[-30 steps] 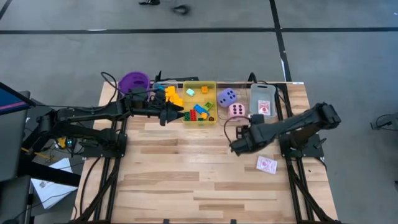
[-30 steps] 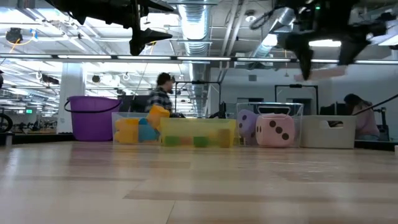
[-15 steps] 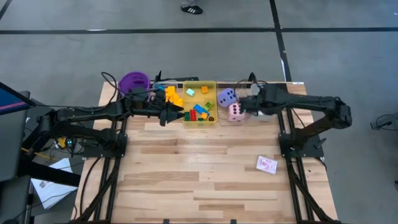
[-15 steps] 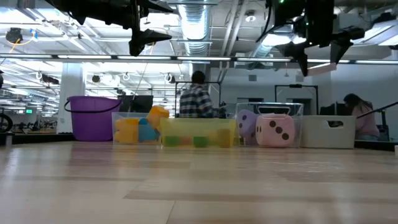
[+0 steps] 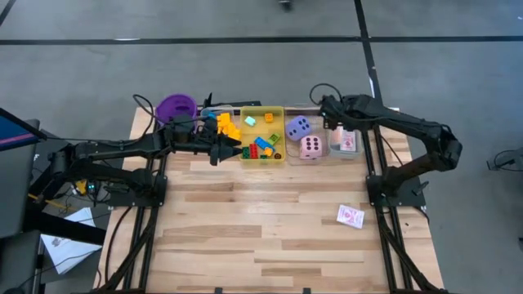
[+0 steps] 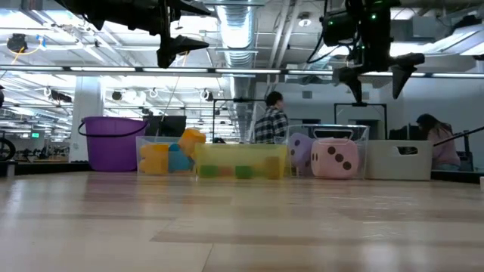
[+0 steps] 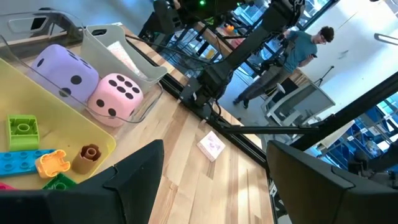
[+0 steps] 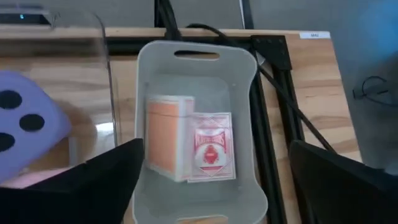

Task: Pick & Place Toys
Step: Put the pink deck of cards into the gray bin

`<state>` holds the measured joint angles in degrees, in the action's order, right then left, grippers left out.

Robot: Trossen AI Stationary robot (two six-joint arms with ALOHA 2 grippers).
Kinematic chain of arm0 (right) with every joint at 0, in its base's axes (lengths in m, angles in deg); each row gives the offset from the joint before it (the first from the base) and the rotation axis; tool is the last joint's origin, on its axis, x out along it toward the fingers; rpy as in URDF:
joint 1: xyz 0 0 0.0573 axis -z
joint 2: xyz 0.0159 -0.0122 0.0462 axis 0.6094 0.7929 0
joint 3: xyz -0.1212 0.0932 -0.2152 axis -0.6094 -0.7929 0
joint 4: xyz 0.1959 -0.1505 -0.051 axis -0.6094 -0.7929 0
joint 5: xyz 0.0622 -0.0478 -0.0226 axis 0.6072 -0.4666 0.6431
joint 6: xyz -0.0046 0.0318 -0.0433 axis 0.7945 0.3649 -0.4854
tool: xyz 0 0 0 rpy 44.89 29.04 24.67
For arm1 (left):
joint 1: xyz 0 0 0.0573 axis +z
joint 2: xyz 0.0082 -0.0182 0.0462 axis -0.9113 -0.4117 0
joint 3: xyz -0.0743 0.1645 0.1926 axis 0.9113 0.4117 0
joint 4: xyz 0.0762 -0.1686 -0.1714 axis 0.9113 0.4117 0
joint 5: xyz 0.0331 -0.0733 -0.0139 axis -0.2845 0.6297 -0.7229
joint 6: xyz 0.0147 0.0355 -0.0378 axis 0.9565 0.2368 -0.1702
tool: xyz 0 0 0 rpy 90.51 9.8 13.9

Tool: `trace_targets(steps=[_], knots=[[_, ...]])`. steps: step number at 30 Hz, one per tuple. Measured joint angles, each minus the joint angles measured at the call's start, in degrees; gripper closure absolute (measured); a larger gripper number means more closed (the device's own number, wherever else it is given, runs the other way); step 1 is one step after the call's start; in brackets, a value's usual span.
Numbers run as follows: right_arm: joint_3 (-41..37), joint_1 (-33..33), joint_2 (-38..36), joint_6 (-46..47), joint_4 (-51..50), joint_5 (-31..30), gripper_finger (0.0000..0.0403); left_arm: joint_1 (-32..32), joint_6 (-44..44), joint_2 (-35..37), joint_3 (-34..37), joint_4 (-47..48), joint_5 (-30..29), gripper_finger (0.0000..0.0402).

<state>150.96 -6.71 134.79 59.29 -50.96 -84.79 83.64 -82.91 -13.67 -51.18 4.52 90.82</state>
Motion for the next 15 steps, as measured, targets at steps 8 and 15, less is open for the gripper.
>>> trace_targets(steps=[8,15], knots=[[0.00,-10.72,0.50,4.59,-0.78,0.44,0.0011,0.00,0.01,0.00,0.00,0.02,-0.01,0.0124],[0.02,-31.74,0.77,29.76,-3.85,1.07,0.0011,-0.01,0.52,0.00,0.00,0.02,0.01,0.0124]])
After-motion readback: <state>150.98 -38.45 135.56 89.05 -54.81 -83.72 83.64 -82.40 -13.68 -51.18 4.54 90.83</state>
